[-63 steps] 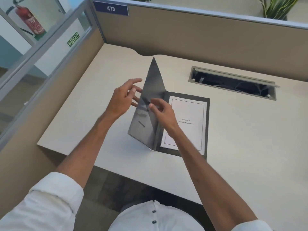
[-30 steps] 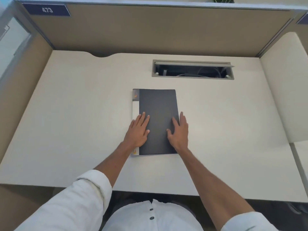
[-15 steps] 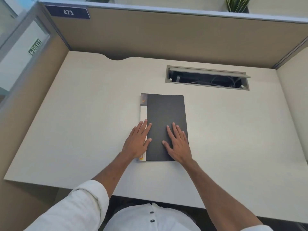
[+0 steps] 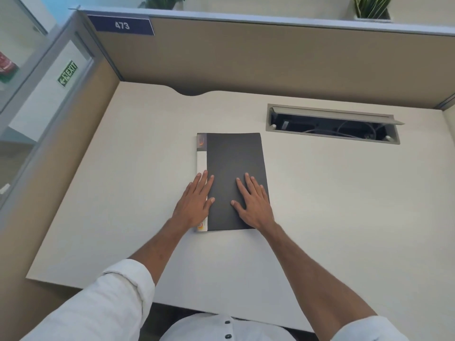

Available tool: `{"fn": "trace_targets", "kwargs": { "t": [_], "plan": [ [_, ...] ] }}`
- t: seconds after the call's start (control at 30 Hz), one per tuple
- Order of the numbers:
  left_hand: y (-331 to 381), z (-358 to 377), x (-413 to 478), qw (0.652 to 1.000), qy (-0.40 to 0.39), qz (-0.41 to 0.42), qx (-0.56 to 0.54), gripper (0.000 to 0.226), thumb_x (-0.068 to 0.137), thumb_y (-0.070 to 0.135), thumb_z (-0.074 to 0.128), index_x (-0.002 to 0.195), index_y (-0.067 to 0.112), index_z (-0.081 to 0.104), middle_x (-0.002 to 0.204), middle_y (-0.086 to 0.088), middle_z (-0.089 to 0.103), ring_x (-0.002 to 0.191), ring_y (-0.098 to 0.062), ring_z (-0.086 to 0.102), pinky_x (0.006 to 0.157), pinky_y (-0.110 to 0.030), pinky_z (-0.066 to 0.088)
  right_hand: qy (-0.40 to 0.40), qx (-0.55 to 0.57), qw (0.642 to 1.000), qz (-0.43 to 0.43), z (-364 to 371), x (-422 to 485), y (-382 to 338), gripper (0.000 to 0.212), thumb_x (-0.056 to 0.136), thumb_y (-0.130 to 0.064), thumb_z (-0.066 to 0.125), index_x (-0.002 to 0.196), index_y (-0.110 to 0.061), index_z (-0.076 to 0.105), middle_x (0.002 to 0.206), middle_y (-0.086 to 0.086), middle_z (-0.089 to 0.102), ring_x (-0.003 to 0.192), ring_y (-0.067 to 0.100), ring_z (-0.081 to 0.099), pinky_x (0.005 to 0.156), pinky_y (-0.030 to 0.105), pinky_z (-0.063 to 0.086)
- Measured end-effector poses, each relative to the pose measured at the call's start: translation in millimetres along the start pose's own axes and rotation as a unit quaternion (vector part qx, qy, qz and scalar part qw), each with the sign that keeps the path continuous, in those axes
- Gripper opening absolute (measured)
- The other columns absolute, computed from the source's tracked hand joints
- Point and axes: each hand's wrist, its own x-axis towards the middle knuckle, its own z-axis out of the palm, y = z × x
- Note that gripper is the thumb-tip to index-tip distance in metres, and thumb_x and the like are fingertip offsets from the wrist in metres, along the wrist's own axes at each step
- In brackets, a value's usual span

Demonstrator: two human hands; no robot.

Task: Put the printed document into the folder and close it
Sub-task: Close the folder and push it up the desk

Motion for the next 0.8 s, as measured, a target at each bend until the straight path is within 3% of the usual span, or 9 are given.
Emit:
{"fn": "trace_targets", "kwargs": {
  "t": [0.8],
  "plan": [
    [-66, -62, 171, 0.999, 0.021, 0.035, 0.03, 0.07, 0.118, 0.018, 0.03, 0.177, 0.013, -0.008, 0.185, -0.003, -0.018, 0.174, -0.019, -0.013, 0.144, -0.04, 0.005, 0.049, 0.013, 0.998, 0.037, -31, 173, -21, 0.079, 0.112, -0.061, 0.039, 0.177, -0.031, 0.004, 0.185, -0.002, -0.009, 0.173, 0.022, -0.007, 0.141, 0.045, 0.003]
  ]
}}
